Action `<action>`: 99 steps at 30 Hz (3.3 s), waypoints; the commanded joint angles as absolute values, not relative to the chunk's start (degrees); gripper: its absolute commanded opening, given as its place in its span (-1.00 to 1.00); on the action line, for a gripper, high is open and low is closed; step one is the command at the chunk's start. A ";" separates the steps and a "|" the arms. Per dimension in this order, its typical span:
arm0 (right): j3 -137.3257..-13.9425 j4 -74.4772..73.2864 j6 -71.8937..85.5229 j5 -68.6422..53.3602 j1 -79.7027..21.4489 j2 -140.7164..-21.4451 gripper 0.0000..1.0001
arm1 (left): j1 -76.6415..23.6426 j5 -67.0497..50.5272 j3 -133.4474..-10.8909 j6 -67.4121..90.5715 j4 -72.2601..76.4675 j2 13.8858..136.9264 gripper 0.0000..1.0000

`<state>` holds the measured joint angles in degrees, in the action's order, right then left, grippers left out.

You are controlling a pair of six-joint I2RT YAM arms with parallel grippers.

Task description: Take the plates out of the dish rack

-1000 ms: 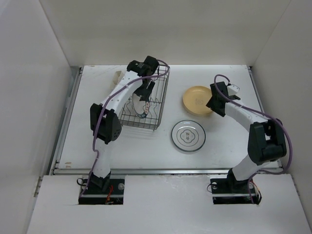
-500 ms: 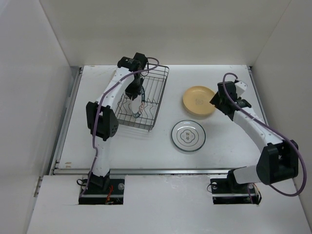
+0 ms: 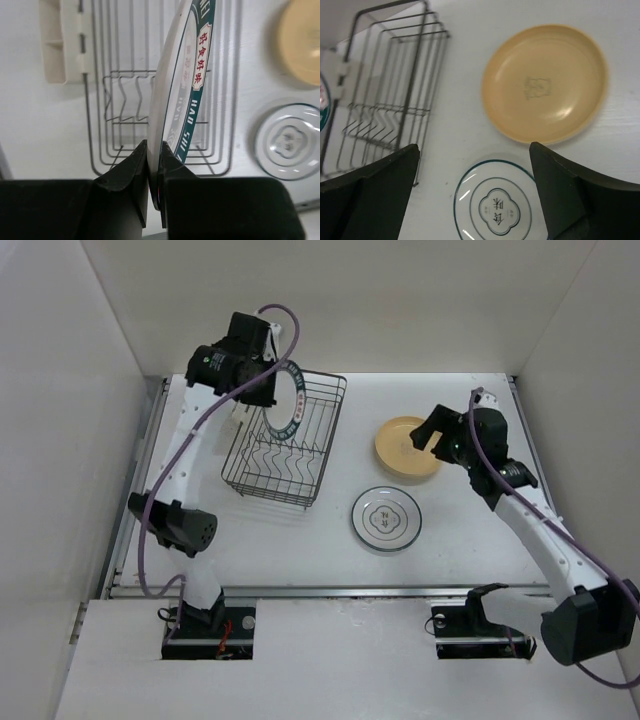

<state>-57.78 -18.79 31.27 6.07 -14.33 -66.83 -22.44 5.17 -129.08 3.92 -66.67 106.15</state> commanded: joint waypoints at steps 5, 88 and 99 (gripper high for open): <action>-52.57 -2.56 26.28 -18.97 -16.08 -61.09 1.00 | -22.41 -27.13 -130.26 2.81 -63.98 103.71 -1.00; -39.02 -30.94 41.04 -4.04 -15.64 -66.26 0.48 | 1.31 -3.24 -95.54 5.98 -65.83 111.19 -1.00; -52.89 -34.88 40.43 5.08 -16.70 -65.31 0.48 | -1.32 7.37 -99.22 0.97 -65.83 111.09 -1.00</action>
<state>-46.46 -33.54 40.56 -0.21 -16.23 -67.79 -1.17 0.40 -96.82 2.83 -63.26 112.86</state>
